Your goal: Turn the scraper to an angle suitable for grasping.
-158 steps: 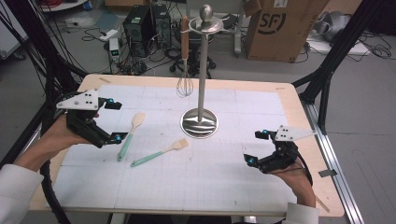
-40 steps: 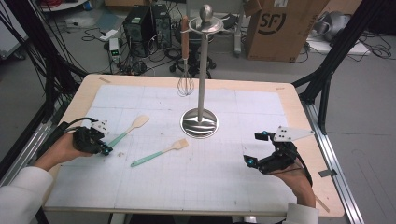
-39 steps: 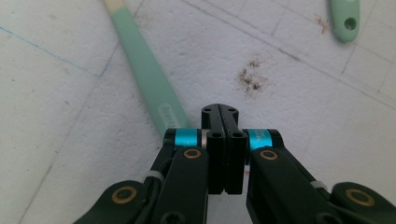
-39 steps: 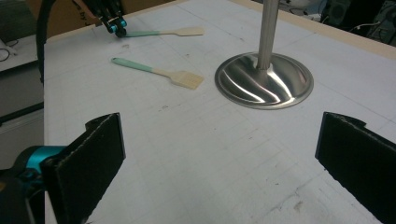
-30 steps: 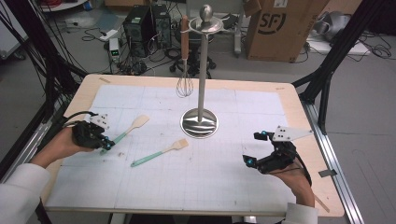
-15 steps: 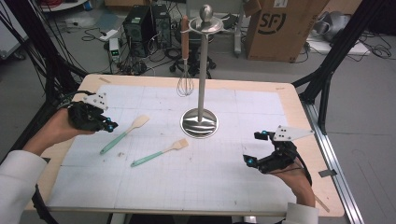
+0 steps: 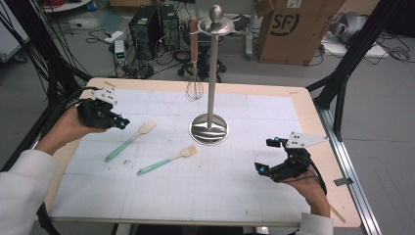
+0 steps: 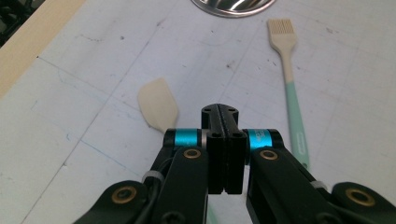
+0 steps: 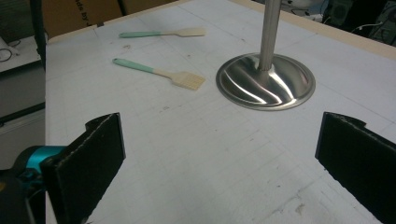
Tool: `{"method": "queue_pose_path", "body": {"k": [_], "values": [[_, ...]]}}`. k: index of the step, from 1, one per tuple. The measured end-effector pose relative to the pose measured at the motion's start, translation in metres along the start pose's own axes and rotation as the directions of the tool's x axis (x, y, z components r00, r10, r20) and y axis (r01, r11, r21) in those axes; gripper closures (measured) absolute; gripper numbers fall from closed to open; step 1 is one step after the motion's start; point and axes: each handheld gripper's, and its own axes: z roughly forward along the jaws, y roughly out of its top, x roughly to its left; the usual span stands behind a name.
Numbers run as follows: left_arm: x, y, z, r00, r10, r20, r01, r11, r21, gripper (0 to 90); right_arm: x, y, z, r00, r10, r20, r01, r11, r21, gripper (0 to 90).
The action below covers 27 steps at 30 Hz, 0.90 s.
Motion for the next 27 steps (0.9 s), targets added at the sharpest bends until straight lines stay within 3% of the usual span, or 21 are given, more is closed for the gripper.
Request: {"method": "queue_pose_path", "body": {"k": [6, 17, 23, 27], "values": [[0.012, -0.001, 0.017, 0.9996, -0.026, 0.009, 0.026, 0.9994, 0.024, 89.7, 0.000, 0.000, -0.001, 1.0000, 0.003, 0.001, -0.003, 1.000, 0.000, 0.3], [0.034, -0.008, 0.051, 0.9973, -0.072, 0.017, 0.072, 0.9974, 0.009, 89.7, 0.001, -0.003, -0.001, 1.0000, 0.006, 0.003, -0.006, 1.000, 0.008, 0.3], [0.043, -0.014, 0.068, 0.9975, -0.069, 0.019, 0.069, 0.9976, -0.002, 89.7, 0.000, -0.003, -0.001, 0.9999, 0.009, 0.005, -0.009, 1.000, 0.009, 0.3], [0.048, -0.018, 0.077, 0.9950, -0.099, 0.015, 0.099, 0.9951, -0.004, 89.8, 0.000, -0.003, -0.001, 1.0000, 0.005, 0.003, -0.005, 1.000, 0.008, 0.2]]}}
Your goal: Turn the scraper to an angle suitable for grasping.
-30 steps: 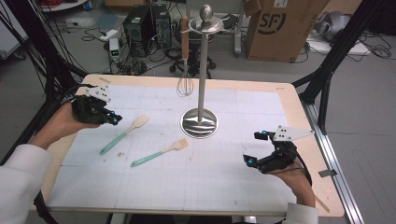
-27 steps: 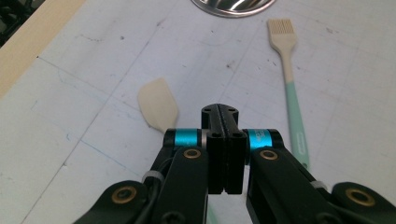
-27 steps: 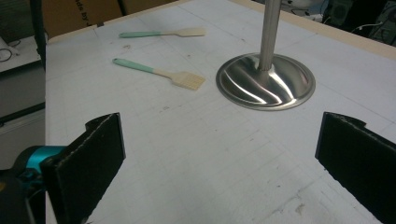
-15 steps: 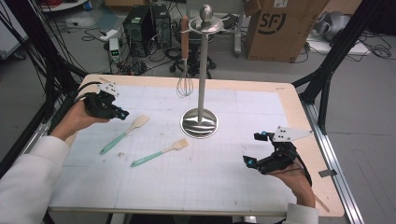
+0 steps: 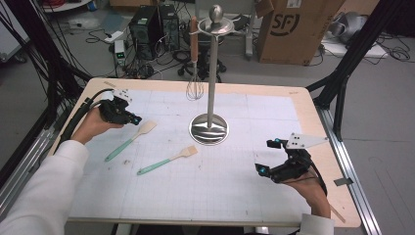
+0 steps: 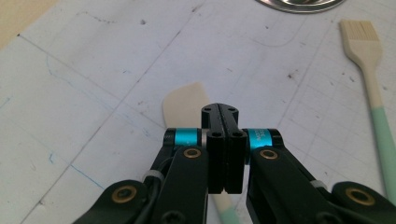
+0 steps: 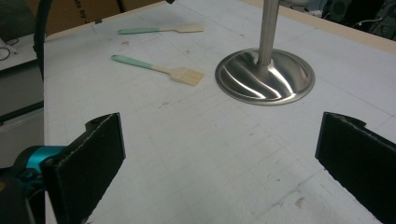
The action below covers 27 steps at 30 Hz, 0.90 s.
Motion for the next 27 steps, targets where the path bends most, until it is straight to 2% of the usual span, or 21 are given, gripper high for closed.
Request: {"method": "queue_pose_path", "body": {"k": [5, 8, 9, 12, 14, 18, 21, 27], "values": [[0.002, -0.007, 0.008, 0.9999, -0.005, -0.015, 0.005, 0.9998, 0.019, 89.8, 0.000, 0.000, -0.001, 1.0000, 0.001, 0.002, 0.000, 1.000, -0.005, 0.3], [0.004, -0.014, 0.011, 0.9992, -0.036, -0.019, 0.037, 0.9987, 0.035, 89.8, 0.001, 0.000, -0.002, 1.0000, 0.002, 0.000, -0.002, 1.000, -0.007, 0.2], [0.005, -0.017, 0.012, 0.9994, -0.023, -0.025, 0.025, 0.9976, 0.065, 89.8, 0.001, 0.000, -0.002, 1.0000, 0.002, -0.001, -0.002, 1.000, -0.007, 0.2], [0.005, -0.021, 0.013, 0.9997, -0.009, -0.024, 0.011, 0.9940, 0.109, 89.8, 0.001, 0.000, -0.001, 1.0000, 0.003, 0.000, -0.003, 1.000, -0.003, 0.2], [0.004, -0.023, 0.015, 0.9997, -0.013, -0.022, 0.016, 0.9924, 0.122, 89.8, 0.000, 0.001, -0.001, 1.0000, -0.001, -0.002, 0.001, 1.000, -0.003, 0.3], [0.004, -0.022, 0.017, 0.9997, 0.004, -0.023, -0.001, 0.9901, 0.140, 89.8, 0.001, 0.001, 0.000, 1.0000, 0.000, -0.001, 0.000, 1.000, -0.003, 0.3], [0.003, -0.022, 0.022, 0.9996, 0.015, -0.024, -0.011, 0.9848, 0.173, 89.8, 0.001, 0.001, 0.000, 1.0000, -0.001, -0.001, 0.001, 1.000, -0.002, 0.2], [-0.002, -0.020, 0.029, 0.9997, 0.022, -0.012, -0.020, 0.9830, 0.182, 89.8, 0.001, 0.001, -0.001, 1.0000, -0.001, 0.001, 0.001, 1.000, -0.003, 0.2]]}}
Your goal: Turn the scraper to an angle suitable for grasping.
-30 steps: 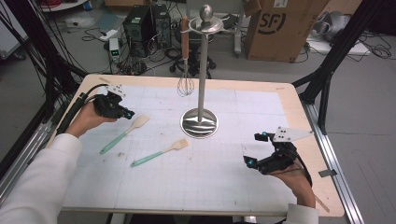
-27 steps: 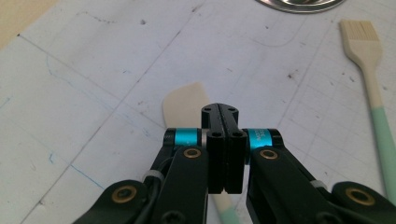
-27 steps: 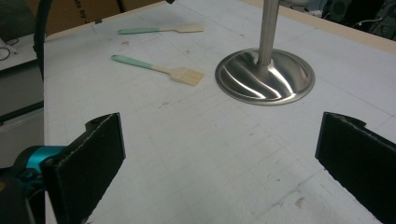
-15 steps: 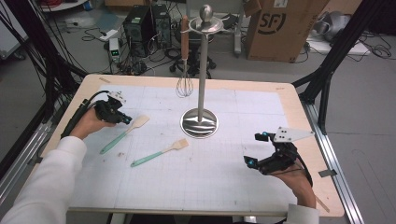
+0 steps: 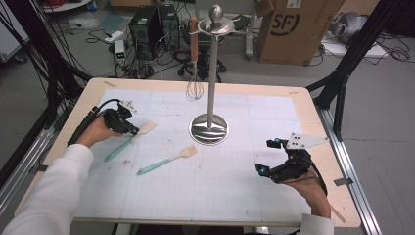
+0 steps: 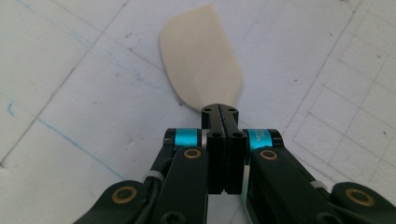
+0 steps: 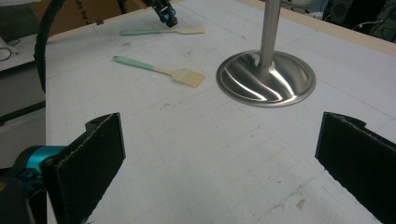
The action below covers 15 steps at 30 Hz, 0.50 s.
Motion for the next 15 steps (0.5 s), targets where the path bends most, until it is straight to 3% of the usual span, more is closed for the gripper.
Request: {"method": "queue_pose_path", "body": {"k": [4, 8, 13, 15], "values": [[-0.001, 0.001, 0.000, 1.0000, 0.000, -0.005, 0.000, 1.0000, 0.006, 89.8, 0.000, 0.000, 0.000, 1.0000, 0.000, -0.002, 0.000, 1.000, -0.002, 0.2], [-0.005, 0.002, 0.001, 0.9998, 0.007, 0.020, -0.007, 1.0000, 0.002, 89.7, 0.000, 0.001, 0.000, 1.0000, -0.002, -0.004, 0.002, 1.000, -0.003, 0.3], [-0.012, 0.006, 0.002, 0.9982, 0.047, 0.038, -0.047, 0.9987, 0.016, 89.8, 0.001, 0.001, 0.000, 1.0000, -0.002, -0.005, 0.002, 1.000, -0.003, 0.3], [-0.014, 0.006, 0.003, 0.9983, 0.044, 0.038, -0.045, 0.9989, 0.014, 89.8, 0.001, 0.002, 0.000, 1.0000, -0.005, -0.005, 0.005, 1.000, -0.004, 0.2]]}}
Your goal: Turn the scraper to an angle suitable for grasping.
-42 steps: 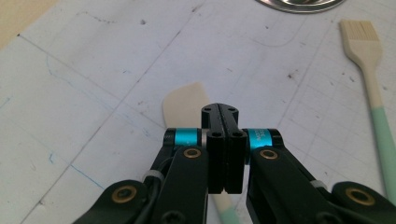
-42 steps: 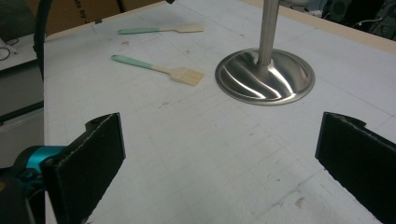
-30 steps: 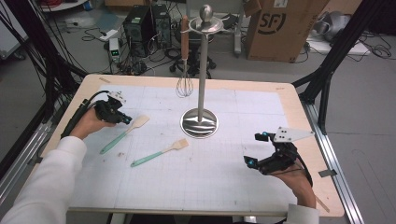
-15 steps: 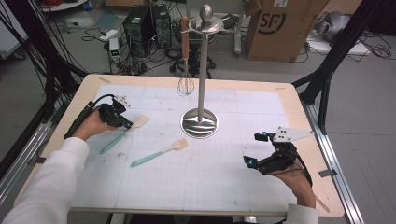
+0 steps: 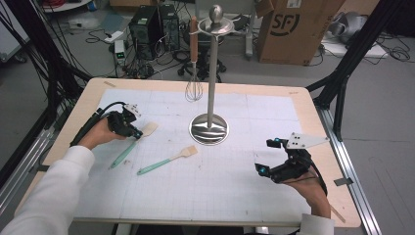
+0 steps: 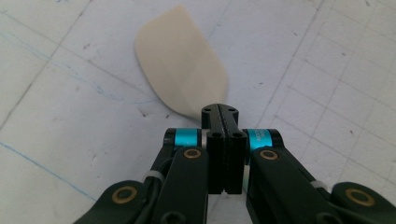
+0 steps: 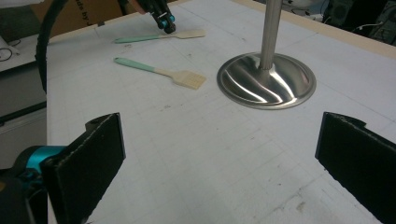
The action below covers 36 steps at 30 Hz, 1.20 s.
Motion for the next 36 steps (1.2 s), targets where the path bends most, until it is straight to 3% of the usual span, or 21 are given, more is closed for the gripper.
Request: {"method": "queue_pose_path", "body": {"k": [10, 17, 24, 36], "values": [[-0.010, 0.005, 0.003, 0.9986, 0.043, 0.030, -0.043, 0.9991, 0.003, 89.8, 0.001, 0.001, 0.002, 1.0000, -0.003, -0.003, 0.003, 1.000, 0.003, 0.3], [-0.023, 0.012, 0.006, 0.9932, 0.101, 0.057, -0.102, 0.9947, 0.014, 89.8, 0.001, 0.001, 0.002, 1.0000, -0.001, -0.005, 0.001, 1.000, 0.005, 0.3], [-0.030, 0.015, 0.006, 0.9899, 0.124, 0.069, -0.126, 0.9918, 0.022, 89.7, 0.001, 0.002, 0.004, 1.0000, -0.006, -0.007, 0.006, 1.000, 0.006, 0.3], [-0.044, 0.022, -0.020, 0.9870, 0.147, 0.065, -0.143, 0.9876, -0.066, 89.8, 0.002, 0.003, 0.003, 0.9999, -0.010, -0.004, 0.010, 1.000, 0.005, 0.3]]}}
